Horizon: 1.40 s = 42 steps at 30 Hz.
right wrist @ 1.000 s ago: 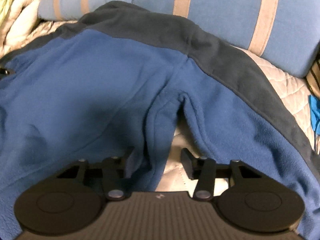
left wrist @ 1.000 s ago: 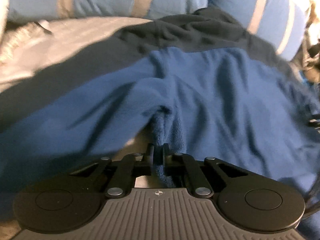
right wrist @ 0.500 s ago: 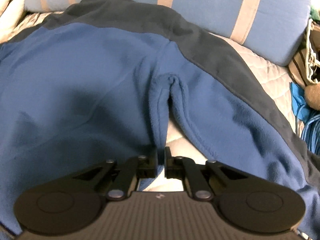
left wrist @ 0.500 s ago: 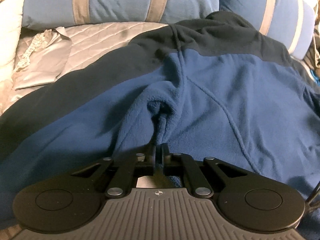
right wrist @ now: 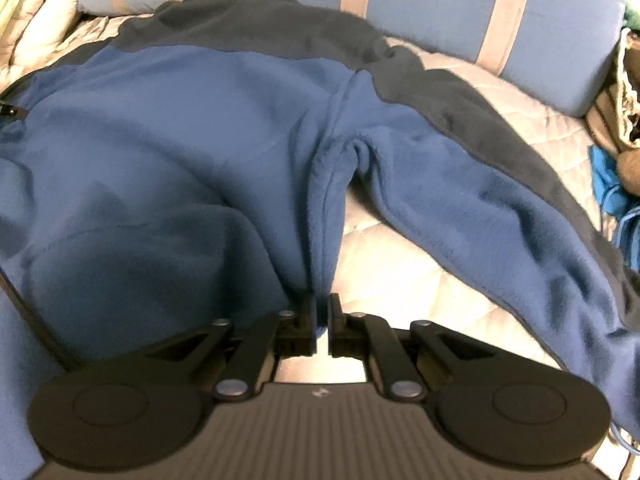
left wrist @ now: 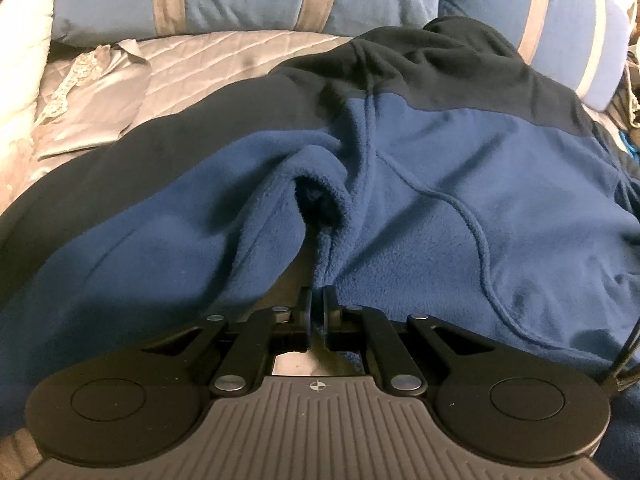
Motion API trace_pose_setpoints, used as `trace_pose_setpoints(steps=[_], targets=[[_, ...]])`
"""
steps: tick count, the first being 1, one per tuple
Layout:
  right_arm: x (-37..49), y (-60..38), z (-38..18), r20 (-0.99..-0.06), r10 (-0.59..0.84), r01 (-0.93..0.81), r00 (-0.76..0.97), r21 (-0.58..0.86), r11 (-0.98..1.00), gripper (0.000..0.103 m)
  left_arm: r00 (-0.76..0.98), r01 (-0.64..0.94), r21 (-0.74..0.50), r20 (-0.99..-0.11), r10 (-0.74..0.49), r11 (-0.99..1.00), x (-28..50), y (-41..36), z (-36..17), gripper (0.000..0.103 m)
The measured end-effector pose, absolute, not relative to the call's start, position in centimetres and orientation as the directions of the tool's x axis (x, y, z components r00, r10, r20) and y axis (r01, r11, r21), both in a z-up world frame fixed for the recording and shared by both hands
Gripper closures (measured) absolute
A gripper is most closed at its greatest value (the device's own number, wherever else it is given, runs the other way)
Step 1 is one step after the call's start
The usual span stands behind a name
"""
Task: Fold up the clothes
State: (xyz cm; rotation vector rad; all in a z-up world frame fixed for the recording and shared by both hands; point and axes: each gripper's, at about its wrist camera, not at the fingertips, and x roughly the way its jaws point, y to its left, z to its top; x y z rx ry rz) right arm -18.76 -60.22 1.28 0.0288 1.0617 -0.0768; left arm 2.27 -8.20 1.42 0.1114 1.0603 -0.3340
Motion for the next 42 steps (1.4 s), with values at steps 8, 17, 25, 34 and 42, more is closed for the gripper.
trace_pose_setpoints(steps=[8, 17, 25, 34, 42], targets=[[-18.5, -60.6, 5.3, -0.827, -0.137, 0.047, 0.546, -0.134, 0.990, 0.009, 0.516, 0.332, 0.033, -0.843, -0.152, 0.943, 1.1, -8.3, 6.0, 0.070], [-16.1, -62.9, 16.8, -0.663, -0.214, 0.088, 0.717, -0.218, 0.972, 0.000, 0.747, 0.301, 0.068, -0.637, -0.191, 0.951, 2.2, -7.9, 18.4, 0.032], [-12.6, -65.4, 25.4, -0.490, -0.260, 0.202, 0.832, -0.168, 0.965, 0.000, 0.855, 0.296, 0.115, -0.474, -0.209, 0.948, 3.8, -10.8, 26.0, 0.031], [-9.3, -66.4, 33.5, -0.368, -0.261, 0.246, 0.892, -0.087, 0.965, 0.000, 0.847, 0.366, 0.100, -0.449, -0.286, 0.925, 6.2, -13.2, 31.5, 0.031], [-5.3, -65.0, 33.2, -0.371, -0.232, 0.233, 0.899, -0.044, 0.972, 0.000, 0.808, 0.378, -0.013, -0.483, -0.337, 0.926, 9.2, -15.6, 30.6, 0.031]])
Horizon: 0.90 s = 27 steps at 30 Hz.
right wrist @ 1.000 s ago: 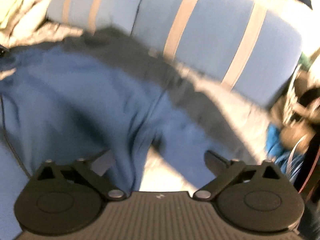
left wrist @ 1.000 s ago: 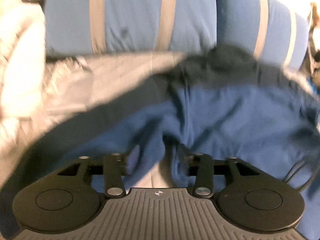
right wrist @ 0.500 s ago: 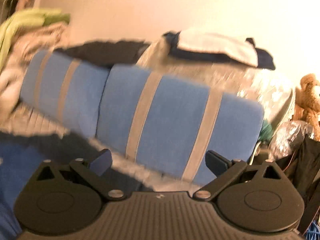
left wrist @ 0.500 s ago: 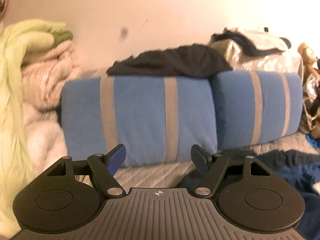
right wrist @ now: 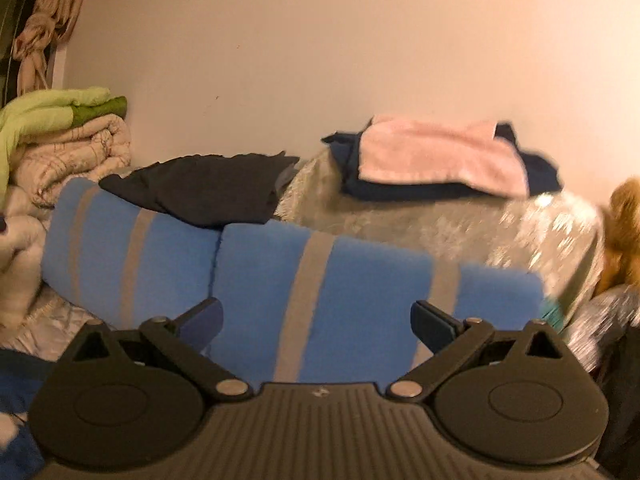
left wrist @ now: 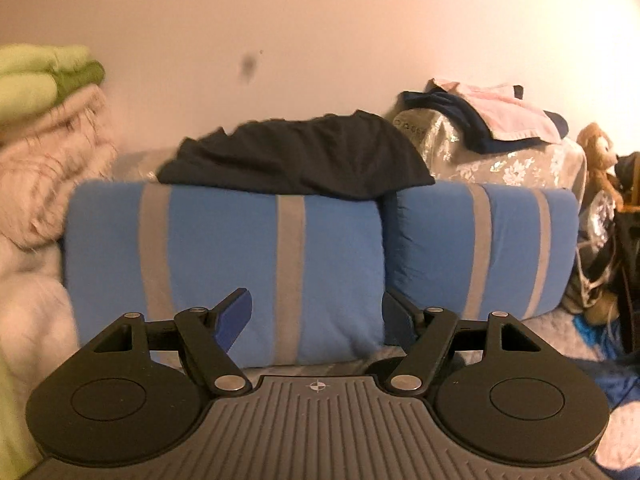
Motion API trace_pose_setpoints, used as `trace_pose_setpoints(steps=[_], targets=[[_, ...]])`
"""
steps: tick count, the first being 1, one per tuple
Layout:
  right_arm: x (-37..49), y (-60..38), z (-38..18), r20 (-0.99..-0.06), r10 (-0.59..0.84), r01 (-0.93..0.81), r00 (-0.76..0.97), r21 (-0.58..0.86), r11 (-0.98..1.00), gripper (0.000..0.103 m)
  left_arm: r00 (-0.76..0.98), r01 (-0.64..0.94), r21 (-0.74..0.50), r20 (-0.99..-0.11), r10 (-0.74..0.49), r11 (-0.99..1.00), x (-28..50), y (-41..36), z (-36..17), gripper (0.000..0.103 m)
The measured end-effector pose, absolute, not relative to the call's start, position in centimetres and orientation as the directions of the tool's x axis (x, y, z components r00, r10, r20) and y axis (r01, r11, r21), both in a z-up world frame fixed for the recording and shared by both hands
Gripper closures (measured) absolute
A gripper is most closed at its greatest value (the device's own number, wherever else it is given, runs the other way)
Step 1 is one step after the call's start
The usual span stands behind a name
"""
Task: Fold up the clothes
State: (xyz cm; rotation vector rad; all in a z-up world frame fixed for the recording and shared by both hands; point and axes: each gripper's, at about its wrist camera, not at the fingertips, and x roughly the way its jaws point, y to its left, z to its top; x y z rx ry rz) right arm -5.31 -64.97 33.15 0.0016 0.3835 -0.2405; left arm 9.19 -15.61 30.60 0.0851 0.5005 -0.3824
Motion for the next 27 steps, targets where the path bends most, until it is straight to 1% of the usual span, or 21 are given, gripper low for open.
trace_pose_setpoints(steps=[4, 6, 11, 17, 20, 24, 27], targets=[[-3.0, -64.4, 30.1, -0.406, -0.226, 0.238, 0.885, -0.019, 0.971, 0.000, 0.794, 0.382, -0.030, -0.502, -0.344, 0.924, 10.6, -17.3, 28.3, 0.031], [-1.7, -64.0, 28.3, -0.426, -0.227, 0.244, 0.876, -0.015, 0.970, 0.000, 0.778, 0.382, -0.037, -0.527, -0.343, 0.924, 11.5, -18.1, 26.8, 0.031], [0.6, -63.0, 23.9, -0.509, -0.144, 0.192, 0.848, 0.043, 0.980, 0.000, 0.729, 0.387, -0.066, -0.588, -0.349, 0.920, 13.7, -19.9, 22.8, 0.031], [4.2, -62.0, 18.4, -0.605, -0.094, 0.169, 0.791, 0.069, 0.983, 0.000, 0.674, 0.387, -0.113, -0.642, -0.365, 0.915, 16.0, -21.7, 17.9, 0.031], [5.8, -62.0, 15.8, -0.629, -0.074, 0.180, 0.774, 0.106, 0.978, 0.000, 0.664, 0.374, -0.133, -0.653, -0.365, 0.918, 17.0, -22.3, 15.9, 0.031], [8.2, -61.9, 12.9, -0.638, -0.050, 0.179, 0.768, 0.139, 0.974, 0.000, 0.658, 0.352, -0.161, -0.658, -0.366, 0.922, 18.1, -22.8, 13.7, 0.031], [10.3, -61.6, 11.0, -0.637, 0.006, 0.151, 0.771, 0.192, 0.970, 0.000, 0.655, 0.338, -0.177, -0.662, -0.366, 0.924, 18.8, -23.1, 12.3, 0.031]])
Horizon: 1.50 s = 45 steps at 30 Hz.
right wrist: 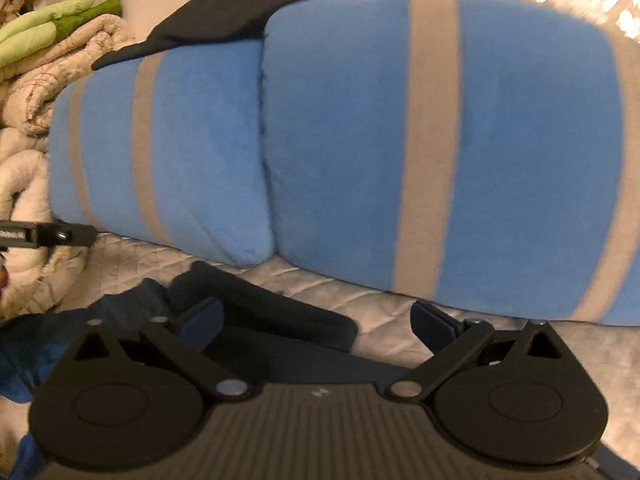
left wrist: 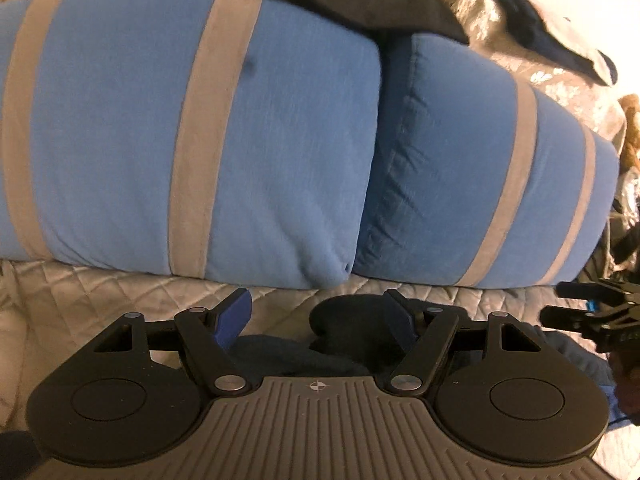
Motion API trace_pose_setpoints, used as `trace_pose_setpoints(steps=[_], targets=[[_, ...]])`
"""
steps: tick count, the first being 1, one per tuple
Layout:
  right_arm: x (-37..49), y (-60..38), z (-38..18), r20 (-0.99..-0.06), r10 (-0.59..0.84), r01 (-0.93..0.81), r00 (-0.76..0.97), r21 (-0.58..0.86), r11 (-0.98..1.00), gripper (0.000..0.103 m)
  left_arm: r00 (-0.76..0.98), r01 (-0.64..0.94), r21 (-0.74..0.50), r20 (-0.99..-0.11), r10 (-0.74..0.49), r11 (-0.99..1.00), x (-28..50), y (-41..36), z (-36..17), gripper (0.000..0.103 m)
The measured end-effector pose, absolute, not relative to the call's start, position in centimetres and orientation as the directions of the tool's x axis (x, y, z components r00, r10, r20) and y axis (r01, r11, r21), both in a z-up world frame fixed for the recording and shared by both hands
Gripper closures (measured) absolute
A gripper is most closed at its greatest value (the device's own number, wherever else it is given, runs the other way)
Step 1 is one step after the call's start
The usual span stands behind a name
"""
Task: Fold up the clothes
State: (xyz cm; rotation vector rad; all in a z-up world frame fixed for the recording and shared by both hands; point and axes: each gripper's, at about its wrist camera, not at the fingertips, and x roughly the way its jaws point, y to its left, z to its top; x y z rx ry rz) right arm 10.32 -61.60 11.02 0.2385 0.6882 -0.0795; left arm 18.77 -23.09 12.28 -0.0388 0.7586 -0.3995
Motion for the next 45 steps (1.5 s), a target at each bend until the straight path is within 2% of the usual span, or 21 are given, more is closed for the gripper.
trace_pose_setpoints(steps=[4, 12, 15, 16, 17, 18, 19, 20, 21, 26, 29, 34, 45], targets=[[12.8, -60.7, 8.9, -0.616, 0.079, 0.092, 0.784, 0.242, 0.966, 0.000, 0.669, 0.334, -0.149, -0.658, -0.345, 0.931, 18.9, -23.0, 10.8, 0.031], [17.1, -58.9, 5.2, -0.605, 0.131, -0.025, 0.785, 0.181, 0.983, 0.001, 0.678, 0.295, -0.205, -0.643, -0.356, 0.933, 19.3, -21.6, 9.0, 0.031], [17.9, -58.7, 3.9, -0.608, 0.167, -0.068, 0.776, 0.182, 0.981, 0.010, 0.670, 0.301, -0.206, -0.649, -0.360, 0.931, 19.6, -21.7, 8.3, 0.031], [18.3, -58.6, 3.5, -0.609, 0.183, -0.078, 0.772, 0.195, 0.978, 0.017, 0.667, 0.302, -0.213, -0.649, -0.365, 0.929, 19.5, -21.7, 8.0, 0.031], [18.4, -58.6, 3.2, -0.612, 0.195, -0.087, 0.766, 0.202, 0.976, 0.035, 0.664, 0.299, -0.222, -0.650, -0.369, 0.928, 19.5, -21.7, 7.8, 0.031], [18.5, -58.4, 3.0, -0.618, 0.193, -0.092, 0.762, 0.192, 0.977, 0.046, 0.660, 0.297, -0.231, -0.652, -0.374, 0.927, 19.5, -21.7, 7.6, 0.031], [18.4, -58.2, 2.8, -0.622, 0.191, -0.104, 0.760, 0.174, 0.979, 0.072, 0.656, 0.295, -0.239, -0.653, -0.378, 0.925, 19.5, -21.8, 7.4, 0.031], [18.3, -57.9, 2.8, -0.623, 0.185, -0.115, 0.760, 0.152, 0.982, 0.088, 0.656, 0.293, -0.245, -0.652, -0.381, 0.924, 19.4, -21.8, 7.3, 0.031], [18.0, -57.6, 3.1, -0.618, 0.171, -0.122, 0.768, 0.121, 0.985, 0.090, 0.658, 0.287, -0.255, -0.648, -0.383, 0.924, 19.4, -21.8, 7.4, 0.031], [14.6, -55.4, 6.6, -0.519, 0.102, -0.137, 0.849, -0.028, 0.990, 0.095, 0.675, 0.225, -0.299, -0.639, -0.370, 0.927, 18.7, -21.5, 8.7, 0.031], [10.9, -52.6, 8.7, -0.503, 0.111, -0.213, 0.857, -0.151, 0.965, 0.095, 0.680, 0.222, -0.298, -0.635, -0.366, 0.929, 17.4, -21.1, 9.7, 0.031], [4.3, -49.2, 7.3, -0.545, 0.137, -0.294, 0.827, -0.212, 0.932, 0.097, 0.651, 0.242, -0.366, -0.625, -0.430, 0.899, 14.8, -20.8, 10.2, 0.031], [0.8, -45.1, 2.0, -0.624, 0.117, -0.333, 0.773, -0.241, 0.912, 0.098, 0.551, 0.368, -0.260, -0.712, -0.435, 0.893, 13.4, -28.2, 9.6, 0.031]])
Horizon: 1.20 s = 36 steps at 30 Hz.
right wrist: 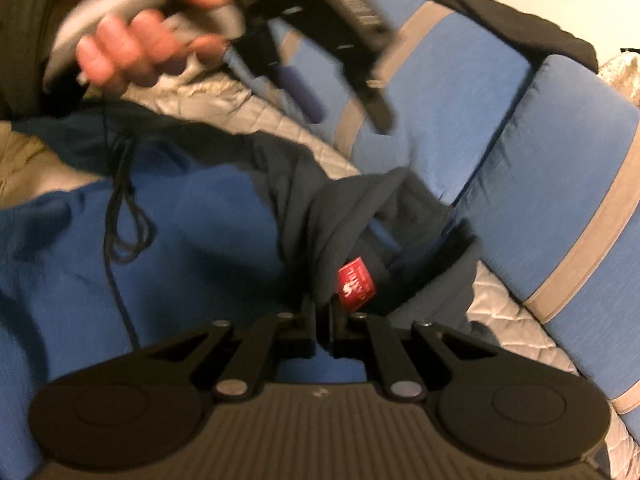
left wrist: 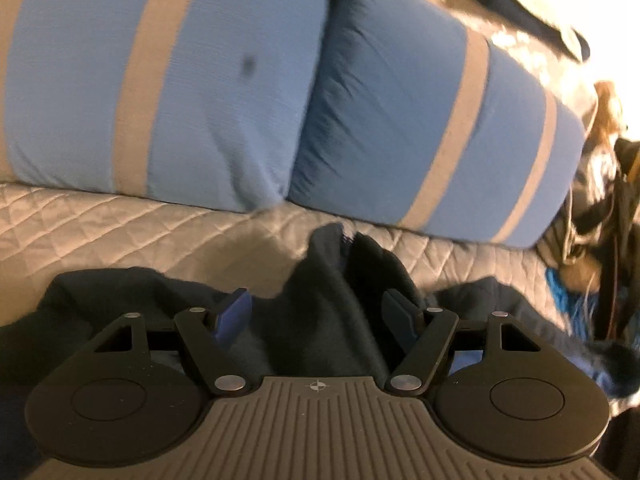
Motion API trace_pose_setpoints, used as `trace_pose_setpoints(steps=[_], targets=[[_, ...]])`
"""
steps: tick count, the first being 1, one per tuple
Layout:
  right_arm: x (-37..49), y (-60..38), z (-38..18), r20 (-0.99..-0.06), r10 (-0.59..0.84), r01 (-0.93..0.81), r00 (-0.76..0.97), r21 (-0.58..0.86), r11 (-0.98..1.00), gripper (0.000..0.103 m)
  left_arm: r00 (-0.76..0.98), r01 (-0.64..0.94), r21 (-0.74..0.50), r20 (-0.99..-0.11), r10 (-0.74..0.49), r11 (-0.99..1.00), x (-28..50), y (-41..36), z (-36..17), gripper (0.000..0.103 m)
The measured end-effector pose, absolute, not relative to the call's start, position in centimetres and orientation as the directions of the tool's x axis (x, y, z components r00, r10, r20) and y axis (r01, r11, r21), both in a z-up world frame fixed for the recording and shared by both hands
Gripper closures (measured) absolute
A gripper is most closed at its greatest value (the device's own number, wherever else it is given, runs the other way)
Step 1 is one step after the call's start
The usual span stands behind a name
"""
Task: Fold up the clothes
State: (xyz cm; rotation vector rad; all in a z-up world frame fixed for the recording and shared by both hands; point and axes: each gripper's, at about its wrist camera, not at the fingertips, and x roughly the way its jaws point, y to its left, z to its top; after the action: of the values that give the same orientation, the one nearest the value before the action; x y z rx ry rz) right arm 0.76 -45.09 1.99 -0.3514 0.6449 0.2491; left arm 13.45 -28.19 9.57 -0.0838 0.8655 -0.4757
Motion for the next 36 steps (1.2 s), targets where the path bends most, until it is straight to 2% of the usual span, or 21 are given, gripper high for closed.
trace_pose_setpoints(steps=[4, 7, 9, 10, 11, 12, 14, 17, 20, 23, 27, 30, 33, 35, 36], targets=[[0.5, -44.0, 0.0, -0.659, 0.105, -0.362, 0.745, -0.267, 0.893, 0.098, 0.524, 0.394, -0.164, -0.768, -0.368, 0.904, 13.7, -31.3, 7.2, 0.031], [0.4, -43.4, -0.9, -0.677, 0.097, -0.386, 0.730, -0.291, 0.875, 0.098, 0.536, 0.375, -0.006, -0.814, -0.222, 0.927, 14.0, -32.6, 4.7, 0.031], [0.1, -43.5, -0.9, -0.676, 0.090, -0.390, 0.731, -0.305, 0.869, 0.096, 0.556, 0.342, 0.051, -0.816, -0.159, 0.938, 13.9, -32.0, 3.5, 0.031], [-0.1, -43.7, -0.7, -0.671, 0.093, -0.387, 0.735, -0.303, 0.871, 0.087, 0.564, 0.322, 0.057, -0.813, -0.143, 0.945, 13.9, -31.4, 3.1, 0.031], [-0.3, -43.9, -0.4, -0.667, 0.097, -0.384, 0.739, -0.298, 0.874, 0.069, 0.572, 0.298, 0.060, -0.811, -0.127, 0.953, 13.8, -30.5, 2.8, 0.031], [-0.5, -44.4, -0.1, -0.664, 0.108, -0.382, 0.740, -0.282, 0.880, 0.063, 0.579, 0.274, 0.058, -0.807, -0.116, 0.960, 13.8, -29.6, 2.6, 0.031], [-0.8, -45.4, 0.6, -0.656, 0.128, -0.366, 0.744, -0.240, 0.899, 0.042, 0.581, 0.246, 0.019, -0.803, -0.132, 0.969, 13.9, -27.7, 2.4, 0.030], [-1.1, -46.8, 2.2, -0.612, 0.145, -0.309, 0.778, -0.171, 0.935, 0.027, 0.580, 0.231, -0.047, -0.795, -0.177, 0.972, 13.6, -25.4, 2.3, 0.030], [-0.8, -48.4, 4.3, -0.542, 0.093, -0.177, 0.835, -0.104, 0.979, 0.021, 0.604, 0.253, -0.037, -0.775, -0.187, 0.967, 12.8, -24.6, 2.2, 0.030], [0.8, -50.0, 5.5, -0.513, -0.027, -0.011, 0.858, -0.070, 0.997, 0.020, 0.629, 0.272, -0.014, -0.754, -0.189, 0.962, 12.2, -24.9, 2.3, 0.030], [4.4, -52.3, 4.6, -0.605, -0.113, 0.118, 0.788, -0.031, 0.993, 0.020, 0.659, 0.304, -0.003, -0.722, -0.212, 0.953, 12.1, -25.7, 2.4, 0.030], [5.7, -53.9, 3.4, -0.650, -0.125, 0.166, 0.749, 0.001, 0.986, 0.028, 0.678, 0.291, -0.020, -0.701, -0.221, 0.957, 12.1, -25.0, 3.0, 0.032], [5.8, -55.2, 2.8, -0.676, -0.101, 0.177, 0.730, 0.044, 0.983, 0.046, 0.668, 0.301, -0.048, -0.702, -0.247, 0.952, 12.3, -24.2, 3.4, 0.036], [5.2, -55.3, 2.7, -0.683, -0.080, 0.149, 0.726, 0.043, 0.988, 0.071, 0.653, 0.333, -0.036, -0.712, -0.258, 0.942, 12.5, -24.2, 3.2, 0.041], [4.8, -55.3, 2.7, -0.684, -0.057, 0.122, 0.727, 0.047, 0.991, 0.075, 0.645, 0.351, -0.025, -0.718, -0.261, 0.936, 12.5, -24.2, 3.1, 0.045]])
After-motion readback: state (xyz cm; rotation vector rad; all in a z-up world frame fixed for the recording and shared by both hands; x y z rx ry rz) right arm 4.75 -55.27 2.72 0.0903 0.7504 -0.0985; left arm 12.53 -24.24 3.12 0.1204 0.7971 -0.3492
